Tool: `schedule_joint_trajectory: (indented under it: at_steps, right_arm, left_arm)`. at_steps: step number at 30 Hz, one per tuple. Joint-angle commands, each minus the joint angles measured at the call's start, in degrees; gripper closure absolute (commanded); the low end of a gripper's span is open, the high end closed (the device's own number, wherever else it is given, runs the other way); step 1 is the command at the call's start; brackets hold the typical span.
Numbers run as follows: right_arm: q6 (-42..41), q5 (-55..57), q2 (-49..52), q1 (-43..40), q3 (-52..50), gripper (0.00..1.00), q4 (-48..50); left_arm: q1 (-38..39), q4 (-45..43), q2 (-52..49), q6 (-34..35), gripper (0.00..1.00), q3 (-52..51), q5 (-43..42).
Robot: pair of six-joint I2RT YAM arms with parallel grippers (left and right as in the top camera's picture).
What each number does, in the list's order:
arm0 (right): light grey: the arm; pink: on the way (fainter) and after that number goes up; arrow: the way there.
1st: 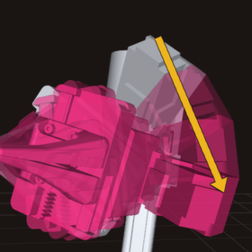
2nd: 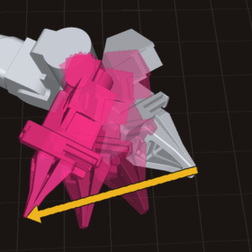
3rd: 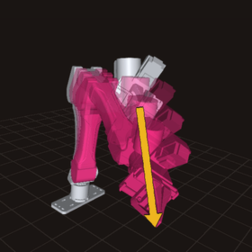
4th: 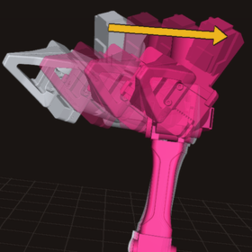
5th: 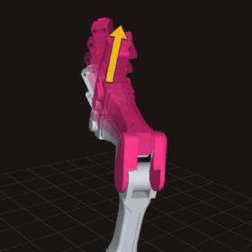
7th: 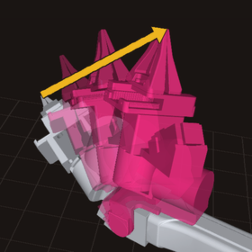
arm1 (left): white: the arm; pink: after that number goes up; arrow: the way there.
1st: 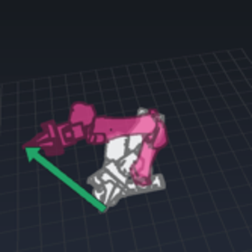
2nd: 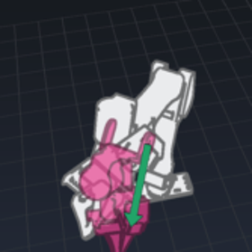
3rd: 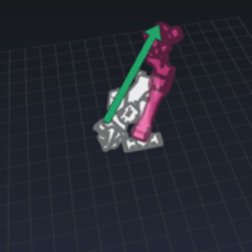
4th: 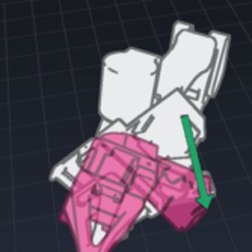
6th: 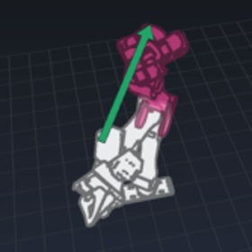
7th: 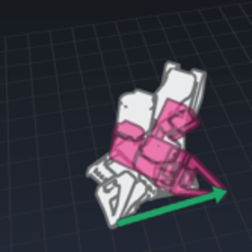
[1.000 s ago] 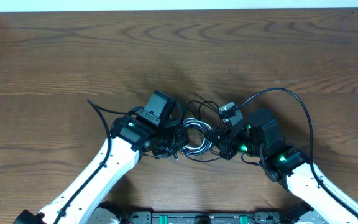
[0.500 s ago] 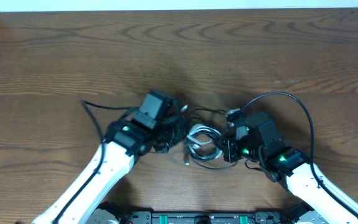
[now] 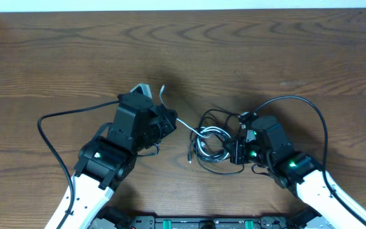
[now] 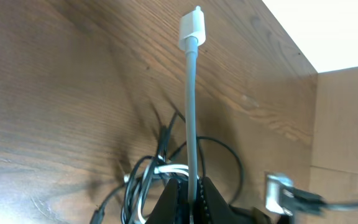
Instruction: Untangle cables
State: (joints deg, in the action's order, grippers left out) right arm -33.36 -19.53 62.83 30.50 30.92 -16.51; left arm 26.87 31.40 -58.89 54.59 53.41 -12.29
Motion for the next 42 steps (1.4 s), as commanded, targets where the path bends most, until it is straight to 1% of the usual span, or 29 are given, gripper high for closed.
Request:
schedule_joint_trajectory:
  at_steps: [1,4,8,10,11,12,17,22,26,30,34,38,42]
  right_arm:
    - [1.7,-3.9,-3.3,-0.1,3.1,0.99,1.4]
    - [1.3,-2.8,-3.7,-0.1,3.1,0.99,3.6]
    - [-0.5,0.9,-3.5,-0.1,3.1,0.99,3.3]
    - [-0.5,1.2,-3.5,-0.1,3.1,0.99,3.3]
    - [-0.5,1.2,-3.5,-0.1,3.1,0.99,3.3]
    - [-0.5,1.2,-3.5,-0.1,3.1,0.99,3.3]
    - [-0.5,1.4,-3.5,-0.2,3.1,0.99,3.5]
    - [-1.1,4.2,-3.5,-1.3,3.1,0.99,2.1]
    - [-1.1,5.1,-3.5,-3.5,3.1,0.99,0.1]
    - [-1.1,5.0,-3.5,-5.7,3.1,0.99,-0.9]
    - [-1.1,4.7,-3.5,-6.0,3.1,0.99,-0.5]
    - [-1.1,2.8,-3.5,-6.0,3.1,0.99,-0.5]
    - [-1.1,1.7,-3.5,-5.9,3.1,0.99,-0.5]
  left_arm:
    - [-0.2,-0.4,-1.9,-1.2,0.93,1.9,-3.3]
    - [2.1,-0.4,-4.4,-1.2,0.92,1.9,-7.2]
    - [7.3,-1.0,-7.6,-1.3,0.92,1.9,-7.1]
    - [10.0,-2.1,-8.9,-3.5,0.93,1.9,-7.0]
    - [11.3,-2.4,-9.5,-4.5,0.92,1.9,-6.0]
    - [13.4,-2.3,-10.3,-4.9,0.93,1.9,-3.0]
    - [19.6,-2.0,-12.8,-5.2,0.93,1.9,5.7]
    - [23.9,-1.9,-15.1,-7.0,0.93,1.9,6.5]
    - [25.4,0.5,-14.9,-7.6,0.93,1.9,7.4]
    - [25.4,4.6,-13.6,-5.5,0.93,1.9,7.4]
    - [25.6,4.4,-13.1,-6.2,0.92,1.9,7.4]
    - [25.7,2.5,-13.8,-9.6,0.92,1.8,6.3]
    - [25.7,0.2,-14.6,-13.3,0.93,1.9,2.4]
